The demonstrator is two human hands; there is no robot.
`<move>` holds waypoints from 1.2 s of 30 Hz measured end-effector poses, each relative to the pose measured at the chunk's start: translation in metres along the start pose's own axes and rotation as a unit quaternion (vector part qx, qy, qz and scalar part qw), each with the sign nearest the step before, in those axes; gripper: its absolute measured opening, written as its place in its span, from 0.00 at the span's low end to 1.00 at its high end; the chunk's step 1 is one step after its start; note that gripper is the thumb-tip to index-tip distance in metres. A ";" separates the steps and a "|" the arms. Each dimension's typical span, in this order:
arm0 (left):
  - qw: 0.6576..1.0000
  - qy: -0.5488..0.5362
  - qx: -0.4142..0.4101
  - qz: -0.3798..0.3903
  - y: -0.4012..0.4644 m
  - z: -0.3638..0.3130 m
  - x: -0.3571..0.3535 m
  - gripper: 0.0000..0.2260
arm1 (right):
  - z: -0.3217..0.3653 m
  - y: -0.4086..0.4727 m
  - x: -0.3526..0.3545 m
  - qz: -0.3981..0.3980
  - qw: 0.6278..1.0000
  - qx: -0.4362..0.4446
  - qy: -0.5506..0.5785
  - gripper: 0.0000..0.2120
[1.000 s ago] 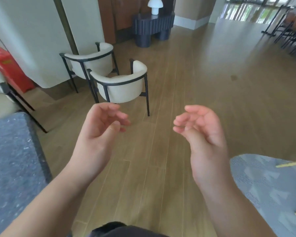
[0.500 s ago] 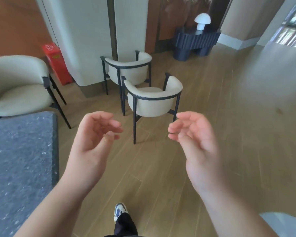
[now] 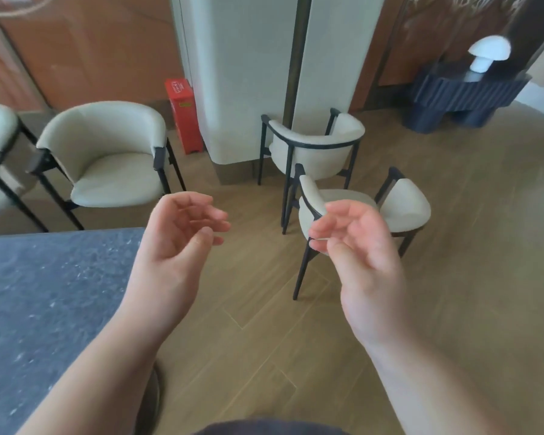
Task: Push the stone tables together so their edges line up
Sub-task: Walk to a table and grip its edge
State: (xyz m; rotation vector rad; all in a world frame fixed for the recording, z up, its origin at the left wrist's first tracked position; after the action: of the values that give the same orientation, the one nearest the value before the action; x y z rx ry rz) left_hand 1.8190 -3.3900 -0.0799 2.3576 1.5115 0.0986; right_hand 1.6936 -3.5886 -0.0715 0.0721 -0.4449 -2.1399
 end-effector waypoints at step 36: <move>0.943 0.098 -0.002 -0.317 0.373 0.159 0.057 0.13 | -0.194 0.489 -0.164 0.287 0.955 -0.015 0.076 0.16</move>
State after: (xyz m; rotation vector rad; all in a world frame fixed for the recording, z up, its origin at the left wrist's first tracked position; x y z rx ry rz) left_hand 2.2063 -3.5187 -0.1185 1.7829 2.2808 0.1796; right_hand 2.2162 -3.7623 -0.1049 0.0789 -0.2957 -1.5548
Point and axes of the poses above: each hand's wrist, its own y-axis towards the middle knuckle, its own x-axis out of the back of the hand, z = x × y, the point moved 8 cm from there along y, towards the middle knuckle, and after that the axes turned 7 degrees about -y, right-handed, at the moved point
